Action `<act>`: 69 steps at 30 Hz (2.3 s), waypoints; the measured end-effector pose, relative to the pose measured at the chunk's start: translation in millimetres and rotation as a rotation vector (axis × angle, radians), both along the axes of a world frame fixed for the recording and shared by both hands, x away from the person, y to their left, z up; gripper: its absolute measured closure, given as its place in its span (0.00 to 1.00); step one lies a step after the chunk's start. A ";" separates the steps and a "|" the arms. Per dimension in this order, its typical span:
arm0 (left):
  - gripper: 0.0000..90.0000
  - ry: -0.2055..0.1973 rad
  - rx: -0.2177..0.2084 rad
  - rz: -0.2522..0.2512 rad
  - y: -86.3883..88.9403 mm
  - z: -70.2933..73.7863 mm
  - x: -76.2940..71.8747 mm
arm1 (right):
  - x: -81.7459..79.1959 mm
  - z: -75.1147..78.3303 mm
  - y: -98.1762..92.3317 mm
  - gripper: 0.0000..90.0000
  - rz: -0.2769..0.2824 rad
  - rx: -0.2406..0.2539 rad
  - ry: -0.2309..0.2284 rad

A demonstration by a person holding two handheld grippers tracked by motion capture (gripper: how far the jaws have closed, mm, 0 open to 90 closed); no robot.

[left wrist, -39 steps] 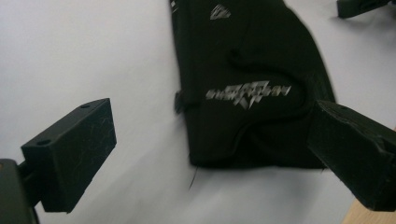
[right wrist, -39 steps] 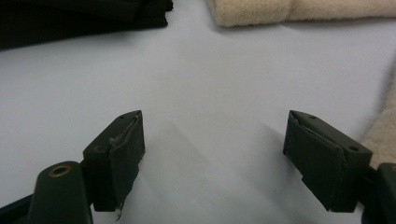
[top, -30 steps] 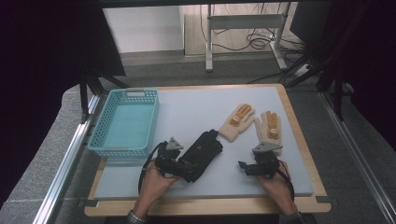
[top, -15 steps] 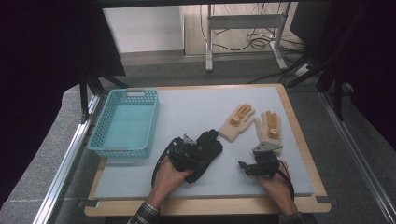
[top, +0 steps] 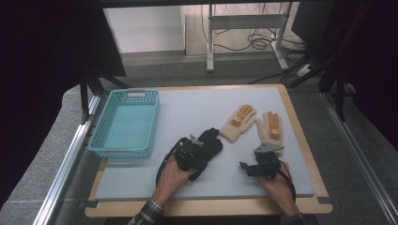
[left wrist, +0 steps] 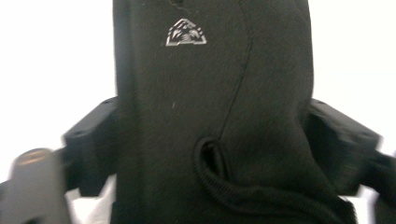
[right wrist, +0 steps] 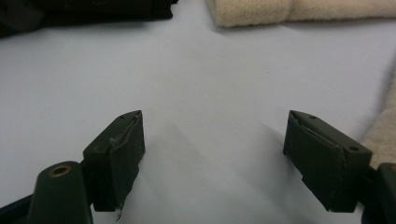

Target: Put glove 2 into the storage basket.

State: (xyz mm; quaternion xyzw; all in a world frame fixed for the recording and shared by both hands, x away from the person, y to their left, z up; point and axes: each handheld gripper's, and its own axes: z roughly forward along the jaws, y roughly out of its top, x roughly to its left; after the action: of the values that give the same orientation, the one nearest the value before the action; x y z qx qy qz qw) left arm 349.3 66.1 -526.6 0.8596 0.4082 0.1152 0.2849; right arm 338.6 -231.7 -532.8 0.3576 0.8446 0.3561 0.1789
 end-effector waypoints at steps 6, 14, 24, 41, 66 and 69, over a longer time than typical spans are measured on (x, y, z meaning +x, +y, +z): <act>0.63 0.008 -0.047 -0.003 11.1 2.6 3.5 | 0.0 0.0 0.0 0.22 0.000 0.000 0.000; 0.73 0.011 -0.077 -0.009 21.2 13.6 8.6 | 0.0 0.0 0.0 0.22 -0.001 0.000 0.000; 0.73 -0.047 -0.073 0.052 41.4 50.2 23.4 | 0.0 0.0 -0.1 0.22 0.000 0.001 0.001; 0.71 -0.096 -0.034 0.263 128.0 103.7 54.0 | 0.1 0.1 -0.2 0.22 0.001 0.001 0.000; 0.68 0.209 0.142 0.609 263.1 32.8 106.2 | 0.2 0.0 -0.2 0.22 0.001 0.001 0.000; 0.66 0.226 0.163 0.633 269.7 26.3 110.0 | 0.2 0.0 -0.2 0.22 0.001 0.001 0.000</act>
State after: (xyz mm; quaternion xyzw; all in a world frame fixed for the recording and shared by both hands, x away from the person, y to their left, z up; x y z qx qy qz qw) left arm 459.3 335.8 -500.2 0.7175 0.6732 0.1339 0.1184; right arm 338.8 -231.9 -532.8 0.3572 0.8445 0.3569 0.1785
